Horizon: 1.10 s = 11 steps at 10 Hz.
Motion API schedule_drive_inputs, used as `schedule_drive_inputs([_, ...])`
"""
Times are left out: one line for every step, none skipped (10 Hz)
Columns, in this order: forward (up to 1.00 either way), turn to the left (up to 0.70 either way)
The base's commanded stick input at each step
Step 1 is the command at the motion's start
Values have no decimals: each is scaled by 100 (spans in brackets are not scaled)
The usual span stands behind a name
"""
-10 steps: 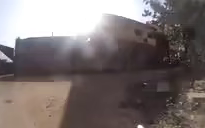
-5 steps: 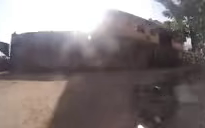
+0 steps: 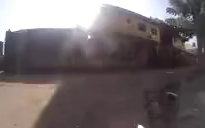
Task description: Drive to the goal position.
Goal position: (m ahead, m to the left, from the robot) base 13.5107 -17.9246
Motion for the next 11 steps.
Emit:
schedule_drive_inputs([100,-27])
schedule_drive_inputs([100,-27])
schedule_drive_inputs([100,-27])
schedule_drive_inputs([100,-27])
schedule_drive_inputs([100,-27])
schedule_drive_inputs([100,-27])
schedule_drive_inputs([100,-27])
schedule_drive_inputs([100,-27])
schedule_drive_inputs([100,0])
schedule_drive_inputs([100,0])
schedule_drive_inputs([100,0])
